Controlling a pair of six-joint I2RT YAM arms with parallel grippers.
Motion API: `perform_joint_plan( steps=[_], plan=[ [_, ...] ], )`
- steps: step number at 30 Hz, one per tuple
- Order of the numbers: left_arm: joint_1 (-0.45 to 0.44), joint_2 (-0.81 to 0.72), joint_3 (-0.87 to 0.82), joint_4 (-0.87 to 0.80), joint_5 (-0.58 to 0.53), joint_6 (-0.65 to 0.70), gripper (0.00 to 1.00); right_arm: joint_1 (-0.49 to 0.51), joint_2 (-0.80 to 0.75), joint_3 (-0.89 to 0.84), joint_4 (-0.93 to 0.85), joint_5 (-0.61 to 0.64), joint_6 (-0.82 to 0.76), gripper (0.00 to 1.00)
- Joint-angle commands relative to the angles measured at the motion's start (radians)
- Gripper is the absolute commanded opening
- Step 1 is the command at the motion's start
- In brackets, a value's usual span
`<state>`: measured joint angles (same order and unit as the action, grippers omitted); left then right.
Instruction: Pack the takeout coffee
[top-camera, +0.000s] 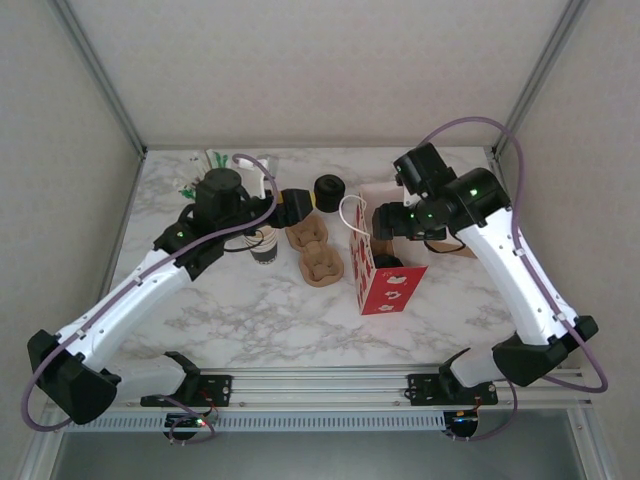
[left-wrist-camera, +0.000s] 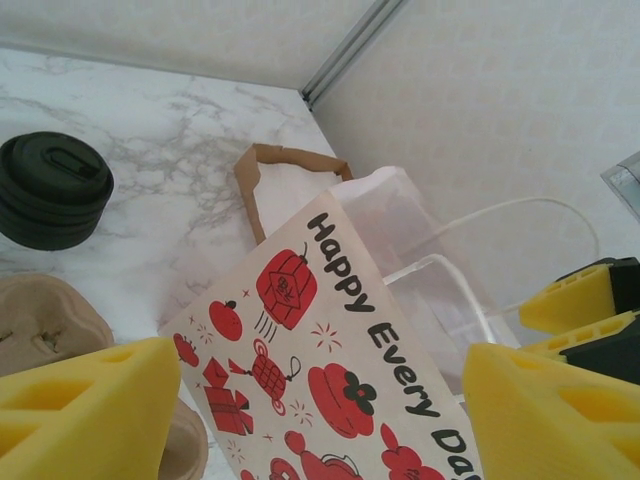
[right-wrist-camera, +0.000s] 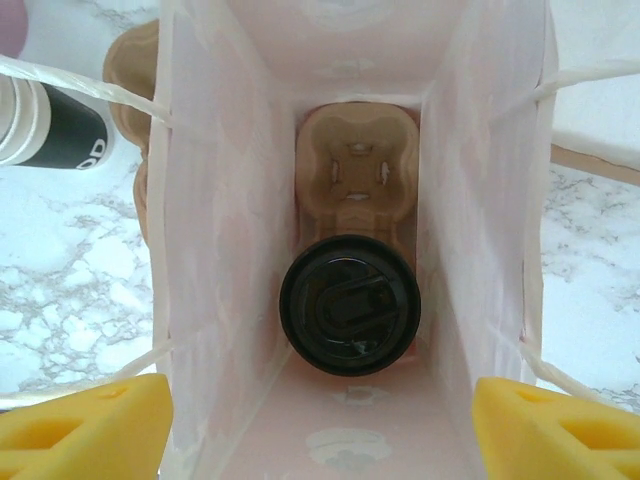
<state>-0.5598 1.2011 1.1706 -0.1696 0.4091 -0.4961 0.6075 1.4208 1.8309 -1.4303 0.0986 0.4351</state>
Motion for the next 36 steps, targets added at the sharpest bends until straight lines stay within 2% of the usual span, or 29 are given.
perform_joint_plan(
  steps=[1,11,16,18,36],
  plan=[
    [-0.008,-0.051,0.004,0.067,-0.010,0.022,0.76,0.011,-0.045,0.039,0.025,-0.029,0.011,0.78],
    [-0.011,-0.114,-0.020,0.111,0.007,0.045,0.85,0.011,-0.175,-0.004,0.147,-0.097,0.003,0.75],
    [-0.012,-0.132,-0.023,0.110,-0.004,0.054,0.93,0.012,-0.234,-0.032,0.177,-0.112,-0.002,0.74],
    [-0.013,-0.140,-0.028,0.110,-0.012,0.054,0.99,0.011,-0.268,-0.054,0.194,-0.106,-0.003,0.74],
    [-0.015,-0.283,-0.103,0.091,-0.102,0.030,1.00,0.012,-0.514,-0.213,0.269,-0.027,0.044,0.79]
  ],
)
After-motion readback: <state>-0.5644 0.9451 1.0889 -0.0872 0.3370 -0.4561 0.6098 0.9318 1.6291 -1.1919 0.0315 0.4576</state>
